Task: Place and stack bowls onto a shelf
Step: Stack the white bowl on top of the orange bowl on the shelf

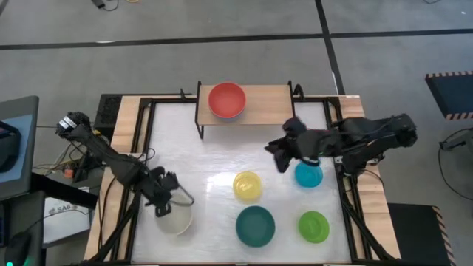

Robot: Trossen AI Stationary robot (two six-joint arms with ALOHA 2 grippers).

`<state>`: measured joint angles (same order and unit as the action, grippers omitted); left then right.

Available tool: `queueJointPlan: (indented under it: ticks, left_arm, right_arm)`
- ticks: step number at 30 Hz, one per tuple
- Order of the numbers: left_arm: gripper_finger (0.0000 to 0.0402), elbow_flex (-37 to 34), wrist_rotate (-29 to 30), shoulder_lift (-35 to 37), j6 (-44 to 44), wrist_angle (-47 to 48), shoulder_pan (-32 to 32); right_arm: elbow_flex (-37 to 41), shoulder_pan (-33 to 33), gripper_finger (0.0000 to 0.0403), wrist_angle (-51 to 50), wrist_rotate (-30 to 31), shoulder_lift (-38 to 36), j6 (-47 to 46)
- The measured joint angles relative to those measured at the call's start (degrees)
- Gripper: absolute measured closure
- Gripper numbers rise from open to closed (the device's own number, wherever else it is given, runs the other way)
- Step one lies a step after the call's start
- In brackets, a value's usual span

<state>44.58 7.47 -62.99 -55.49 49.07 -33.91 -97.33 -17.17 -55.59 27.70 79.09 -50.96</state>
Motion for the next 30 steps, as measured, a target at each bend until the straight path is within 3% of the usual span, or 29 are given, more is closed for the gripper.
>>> queueJointPlan:
  ticks: [7,14,25,30]
  left_arm:
    - [0.0401,8.30,5.89,3.31,7.92,2.15,15.48]
    - [0.0401,20.30,6.57,1.90,17.83,-0.57,29.90]
    - [0.0401,35.30,7.79,-8.70,27.86,-0.38,42.60]
    - [0.0401,44.19,8.84,-13.98,31.71,-0.27,47.43]
  right_arm:
    - [-0.01,0.00,0.0271,-3.75,1.29,-2.29,1.73]
    - [0.01,0.11,0.0271,-12.32,1.27,-2.76,1.99]
    - [0.20,0.48,0.0271,-19.90,2.41,-2.95,7.55]
    - [3.90,0.39,0.0271,-21.02,2.36,-2.96,8.75]
